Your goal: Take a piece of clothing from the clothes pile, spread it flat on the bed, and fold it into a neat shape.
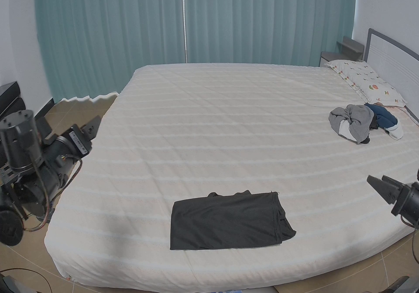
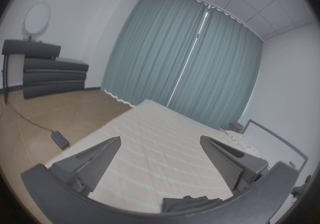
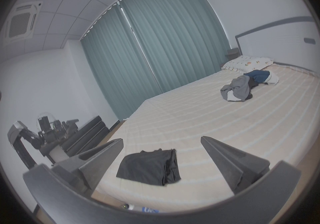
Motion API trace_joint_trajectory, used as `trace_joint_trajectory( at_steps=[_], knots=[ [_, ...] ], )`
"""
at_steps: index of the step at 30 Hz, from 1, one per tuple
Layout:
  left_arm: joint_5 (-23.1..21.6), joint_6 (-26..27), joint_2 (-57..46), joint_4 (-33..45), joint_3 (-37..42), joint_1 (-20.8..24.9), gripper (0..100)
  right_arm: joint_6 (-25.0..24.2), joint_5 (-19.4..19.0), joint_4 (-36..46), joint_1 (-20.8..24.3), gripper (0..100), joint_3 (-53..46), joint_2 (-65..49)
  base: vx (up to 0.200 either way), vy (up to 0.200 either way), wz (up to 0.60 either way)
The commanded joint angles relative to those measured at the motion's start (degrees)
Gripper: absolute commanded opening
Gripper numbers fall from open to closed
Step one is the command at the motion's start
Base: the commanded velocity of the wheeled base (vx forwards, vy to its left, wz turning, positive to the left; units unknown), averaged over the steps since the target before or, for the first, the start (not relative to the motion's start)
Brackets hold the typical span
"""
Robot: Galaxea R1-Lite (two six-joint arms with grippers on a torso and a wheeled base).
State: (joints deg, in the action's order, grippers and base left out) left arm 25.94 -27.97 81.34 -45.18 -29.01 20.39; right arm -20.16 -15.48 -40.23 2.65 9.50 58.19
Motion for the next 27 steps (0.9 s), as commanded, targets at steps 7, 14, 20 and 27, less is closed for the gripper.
trace_joint_trajectory(
  at_steps=[7,14,20,27],
  knots=[
    [9.3,15.7,-42.0,18.5,11.7,-0.9,100,18.9,0.2,44.3,1.2,100,1.5,-48.6,0.000,0.000,0.00],
    [9.9,20.8,-57.4,30.7,11.7,-5.9,100,20.8,0.3,52.6,-1.5,100,5.7,-55.1,0.000,0.000,0.00],
    [9.7,24.6,-64.5,35.4,12.2,-14.1,100,22.1,7.1,59.9,-3.4,100,10.2,-56.4,0.000,0.000,0.00],
    [9.7,27.3,-75.2,43.5,12.7,-15.4,100,24.8,4.8,62.0,-2.4,100,7.9,-58.1,0.000,0.000,0.00]
  ],
)
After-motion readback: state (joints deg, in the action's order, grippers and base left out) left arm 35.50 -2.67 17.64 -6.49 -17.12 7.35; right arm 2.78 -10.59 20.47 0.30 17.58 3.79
